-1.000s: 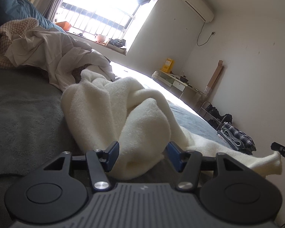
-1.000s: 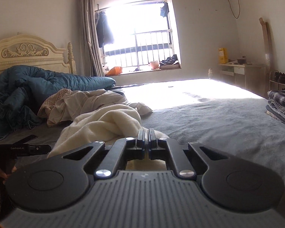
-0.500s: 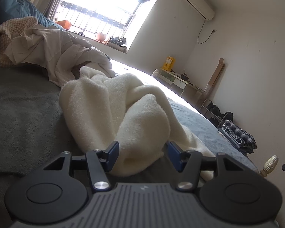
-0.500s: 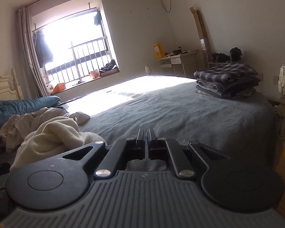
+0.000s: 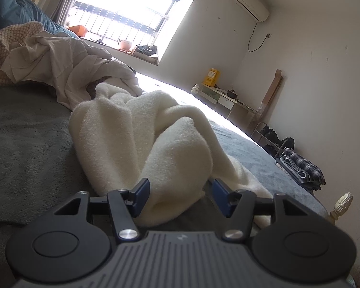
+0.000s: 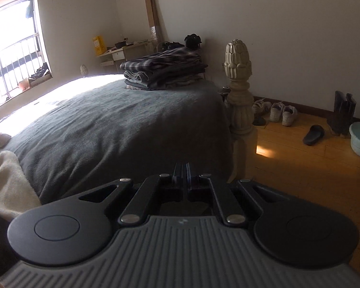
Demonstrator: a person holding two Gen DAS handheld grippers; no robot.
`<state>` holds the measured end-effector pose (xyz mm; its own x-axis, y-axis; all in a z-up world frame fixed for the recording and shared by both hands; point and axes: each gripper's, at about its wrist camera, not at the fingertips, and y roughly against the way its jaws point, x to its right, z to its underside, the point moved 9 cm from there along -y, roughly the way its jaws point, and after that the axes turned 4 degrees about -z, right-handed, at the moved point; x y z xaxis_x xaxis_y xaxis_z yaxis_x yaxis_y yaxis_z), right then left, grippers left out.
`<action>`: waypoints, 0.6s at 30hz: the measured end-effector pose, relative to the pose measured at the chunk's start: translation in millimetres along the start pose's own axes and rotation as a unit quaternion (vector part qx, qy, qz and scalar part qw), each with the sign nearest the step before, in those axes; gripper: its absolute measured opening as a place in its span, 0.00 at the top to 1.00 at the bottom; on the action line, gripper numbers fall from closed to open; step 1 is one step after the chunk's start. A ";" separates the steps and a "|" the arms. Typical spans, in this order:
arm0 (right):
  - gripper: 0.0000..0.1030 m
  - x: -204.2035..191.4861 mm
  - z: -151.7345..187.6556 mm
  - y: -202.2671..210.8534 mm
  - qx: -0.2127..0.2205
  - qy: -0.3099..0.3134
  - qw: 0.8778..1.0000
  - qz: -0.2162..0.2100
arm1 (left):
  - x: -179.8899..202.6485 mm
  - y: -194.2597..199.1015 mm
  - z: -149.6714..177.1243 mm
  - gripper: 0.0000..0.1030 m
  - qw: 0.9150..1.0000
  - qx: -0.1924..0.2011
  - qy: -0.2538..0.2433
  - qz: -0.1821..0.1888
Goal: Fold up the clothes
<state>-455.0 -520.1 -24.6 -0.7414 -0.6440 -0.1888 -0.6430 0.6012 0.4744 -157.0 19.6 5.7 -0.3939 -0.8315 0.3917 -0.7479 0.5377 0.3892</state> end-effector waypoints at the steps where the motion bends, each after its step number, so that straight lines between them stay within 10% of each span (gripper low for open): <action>1: 0.98 8.5 3.1 0.1 -0.004 0.007 1.000 0.021 | 1.7 -0.5 0.2 0.42 1.000 0.000 -0.001 0.000; 4: 0.91 26.9 15.6 -6.3 -0.041 0.031 0.996 0.072 | 6.9 -1.9 0.8 0.40 1.000 0.000 -0.004 0.001; 8: 0.15 29.4 28.5 -16.0 -0.079 0.056 0.990 0.098 | 13.8 -2.3 1.6 0.36 1.000 -0.001 -0.010 0.000; 14: 0.01 -8.8 22.1 -23.9 -0.058 0.130 0.986 0.088 | 19.1 2.7 4.6 0.33 1.000 -0.004 -0.017 -0.009; 18: 0.01 -47.2 6.5 -31.0 -0.043 0.088 0.995 -0.017 | 19.9 13.4 2.9 0.32 1.000 -0.003 -0.014 -0.025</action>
<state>-401.3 -505.2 -36.1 -0.6688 -0.7413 -0.0562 -0.6435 0.5394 0.5431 -176.4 9.9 16.3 -0.3711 -0.8611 0.3476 -0.7640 0.4959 0.4128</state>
